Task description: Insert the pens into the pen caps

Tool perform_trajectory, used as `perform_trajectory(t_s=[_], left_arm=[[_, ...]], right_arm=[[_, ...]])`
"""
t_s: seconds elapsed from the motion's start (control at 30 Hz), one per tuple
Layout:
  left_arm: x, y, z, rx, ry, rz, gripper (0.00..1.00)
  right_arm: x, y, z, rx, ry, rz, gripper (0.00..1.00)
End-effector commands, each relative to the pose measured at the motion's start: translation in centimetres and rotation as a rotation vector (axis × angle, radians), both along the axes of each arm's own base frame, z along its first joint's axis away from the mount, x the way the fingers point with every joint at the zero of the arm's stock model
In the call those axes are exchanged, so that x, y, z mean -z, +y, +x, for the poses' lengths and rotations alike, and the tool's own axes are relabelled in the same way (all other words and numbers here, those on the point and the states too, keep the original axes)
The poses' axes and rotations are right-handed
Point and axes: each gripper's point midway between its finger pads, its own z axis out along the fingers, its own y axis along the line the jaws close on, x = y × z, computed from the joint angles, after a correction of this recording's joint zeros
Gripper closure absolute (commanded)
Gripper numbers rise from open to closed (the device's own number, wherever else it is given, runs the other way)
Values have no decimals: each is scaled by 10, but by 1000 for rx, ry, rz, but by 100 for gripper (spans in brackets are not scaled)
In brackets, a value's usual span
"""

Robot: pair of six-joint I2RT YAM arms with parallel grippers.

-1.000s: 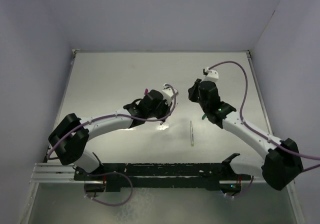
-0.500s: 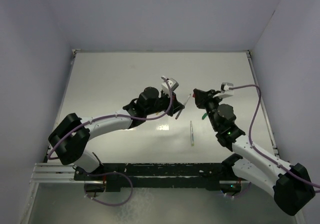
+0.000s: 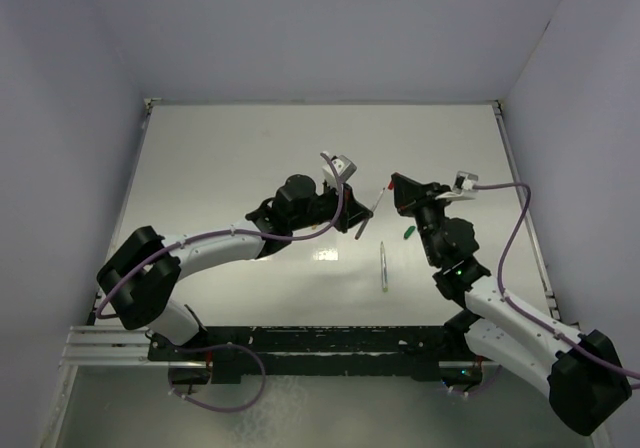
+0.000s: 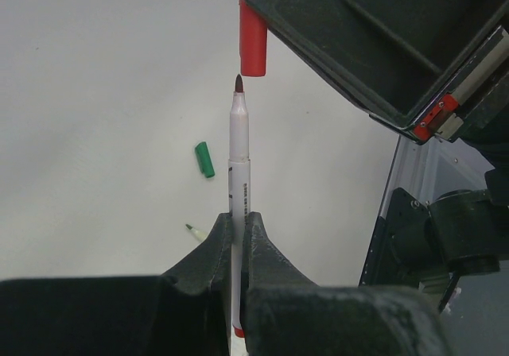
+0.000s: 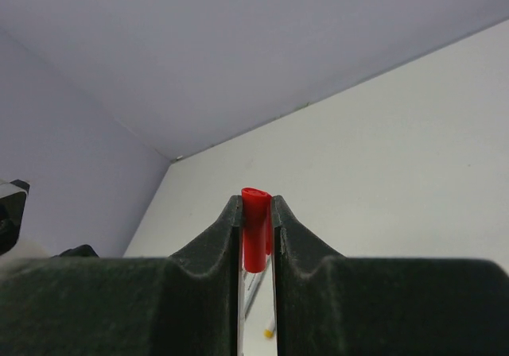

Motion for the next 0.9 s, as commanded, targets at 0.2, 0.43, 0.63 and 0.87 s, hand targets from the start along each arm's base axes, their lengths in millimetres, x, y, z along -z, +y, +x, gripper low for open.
perform_trajectory(t_s=[0.2,0.43,0.63,0.87], left_arm=[[-17,-9,0,41,-23,-64,100],[-19,-8,0,40,-32,-65,100],[-19,-5,0,28,-39,-61,100],[-19,-5,2,22,-41,-62,100]], right_arm=[[-25,-4,1,18,-77,99,100],[-22,0,5,12,-64,95,100],[-21,-1,5,13,-64,95,100],[-22,-2,4,16,-67,87,100]])
